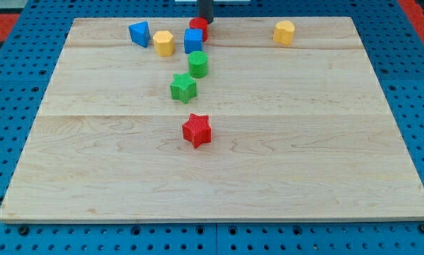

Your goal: Push the yellow hexagon into the green star

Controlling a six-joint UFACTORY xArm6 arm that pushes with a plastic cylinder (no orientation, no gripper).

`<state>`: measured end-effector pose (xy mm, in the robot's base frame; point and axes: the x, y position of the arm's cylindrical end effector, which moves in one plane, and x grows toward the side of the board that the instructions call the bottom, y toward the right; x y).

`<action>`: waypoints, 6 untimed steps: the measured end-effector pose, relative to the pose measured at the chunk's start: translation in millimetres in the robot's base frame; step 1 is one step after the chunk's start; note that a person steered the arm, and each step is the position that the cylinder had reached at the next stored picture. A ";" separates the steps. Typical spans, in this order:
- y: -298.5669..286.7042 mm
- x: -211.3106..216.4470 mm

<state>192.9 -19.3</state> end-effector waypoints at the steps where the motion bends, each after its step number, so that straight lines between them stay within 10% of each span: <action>1: -15.6 -0.1; 6: -82.4 72.6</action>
<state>265.5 -101.7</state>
